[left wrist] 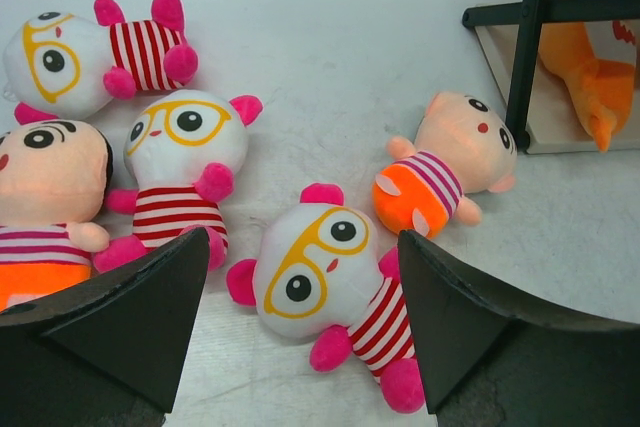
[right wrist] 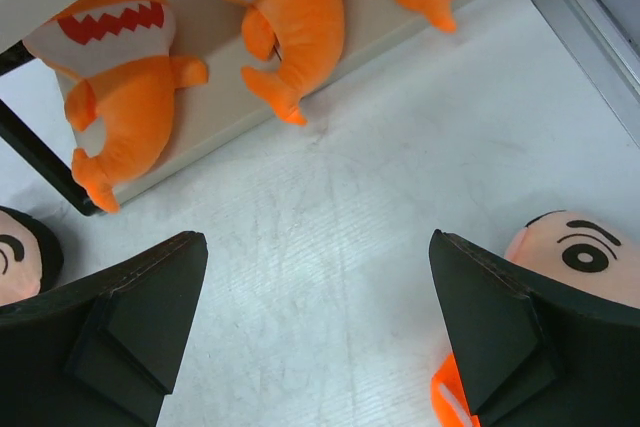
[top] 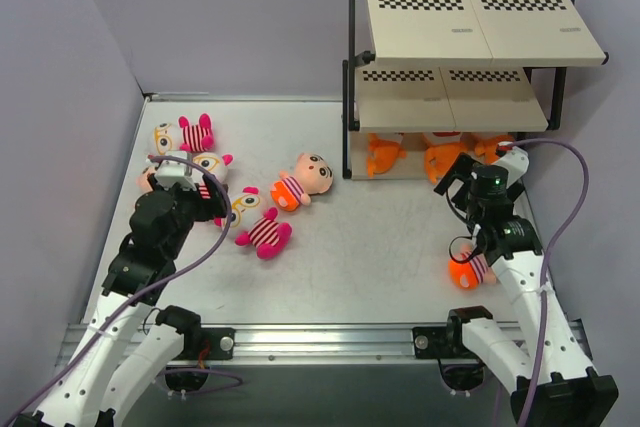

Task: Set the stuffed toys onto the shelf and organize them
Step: Place the stuffed toy onto shelf

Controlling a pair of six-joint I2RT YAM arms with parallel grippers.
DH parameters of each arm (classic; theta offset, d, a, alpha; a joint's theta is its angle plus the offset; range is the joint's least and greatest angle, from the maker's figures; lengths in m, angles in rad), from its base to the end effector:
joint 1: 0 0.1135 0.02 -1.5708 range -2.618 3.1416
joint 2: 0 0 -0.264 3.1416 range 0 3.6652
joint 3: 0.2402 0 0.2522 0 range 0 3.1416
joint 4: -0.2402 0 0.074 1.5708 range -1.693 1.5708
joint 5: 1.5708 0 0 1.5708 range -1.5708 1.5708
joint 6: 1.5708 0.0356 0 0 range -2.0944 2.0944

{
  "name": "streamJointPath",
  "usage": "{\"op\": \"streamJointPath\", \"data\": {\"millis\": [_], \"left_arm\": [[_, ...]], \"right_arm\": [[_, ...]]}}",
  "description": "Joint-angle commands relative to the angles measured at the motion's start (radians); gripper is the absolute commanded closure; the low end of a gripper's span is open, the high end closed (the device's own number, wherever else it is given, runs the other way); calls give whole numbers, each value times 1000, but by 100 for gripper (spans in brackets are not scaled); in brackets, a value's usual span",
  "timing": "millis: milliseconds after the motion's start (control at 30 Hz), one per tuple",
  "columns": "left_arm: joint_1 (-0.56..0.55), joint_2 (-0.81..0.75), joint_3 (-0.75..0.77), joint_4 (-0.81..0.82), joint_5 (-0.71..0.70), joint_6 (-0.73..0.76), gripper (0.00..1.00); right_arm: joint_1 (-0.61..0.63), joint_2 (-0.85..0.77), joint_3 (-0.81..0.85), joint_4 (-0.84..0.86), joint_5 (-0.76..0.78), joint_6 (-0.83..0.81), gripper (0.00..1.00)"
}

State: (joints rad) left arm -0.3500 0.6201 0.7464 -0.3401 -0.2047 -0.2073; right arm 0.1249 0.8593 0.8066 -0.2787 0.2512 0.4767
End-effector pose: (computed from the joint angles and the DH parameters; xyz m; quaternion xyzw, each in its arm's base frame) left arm 0.1406 -0.0436 0.3342 -0.0087 0.7770 -0.0953 0.6221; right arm 0.1975 0.0159 0.3252 0.2130 0.7824 0.0733 0.5806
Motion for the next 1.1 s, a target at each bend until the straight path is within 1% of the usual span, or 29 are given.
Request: {"op": "streamJointPath", "data": {"millis": [0, 133, 167, 267, 300, 333, 367, 433, 467, 633, 767, 967, 1000, 1067], "left_arm": [[6, 4, 38, -4, 28, -12, 15], [6, 12, 41, -10, 34, -14, 15], [6, 13, 41, -13, 34, -14, 15], [5, 13, 41, -14, 33, -14, 15], [5, 15, 41, -13, 31, -14, 15], [5, 13, 41, -14, 33, -14, 16], [5, 13, 41, -13, 33, -14, 15], [5, 15, 41, -13, 34, -14, 16], [5, 15, 41, -14, 34, -12, 16], [3, 18, 44, -19, 39, -9, 16], [0, 24, 47, -19, 42, -9, 15], [-6, 35, 50, -27, 34, 3, 16], [-7, 36, 51, -27, 33, 3, 15], [-9, 43, 51, -27, 31, 6, 15]], "right_arm": [[-8, -49, -23, -8, 36, 30, 0], [-28, -43, -128, 99, -3, 63, 2], [-36, -36, -145, 152, -15, 75, 6], [-88, 13, -199, 252, -93, 92, 14], [-122, 39, -210, 332, -119, 111, 14], [-151, 50, -225, 373, -180, 121, 18], [-169, 64, -248, 454, -203, 131, 19], [-218, 105, -268, 536, -254, 160, 23], [-229, 121, -277, 609, -282, 166, 25], [-298, 259, -279, 778, -319, 191, 31], [-330, 392, -277, 929, -346, 218, 33], [-343, 570, -236, 1068, -375, 217, 36], [-343, 590, -230, 1084, -388, 214, 37], [-343, 656, -199, 1111, -405, 206, 43]]}}
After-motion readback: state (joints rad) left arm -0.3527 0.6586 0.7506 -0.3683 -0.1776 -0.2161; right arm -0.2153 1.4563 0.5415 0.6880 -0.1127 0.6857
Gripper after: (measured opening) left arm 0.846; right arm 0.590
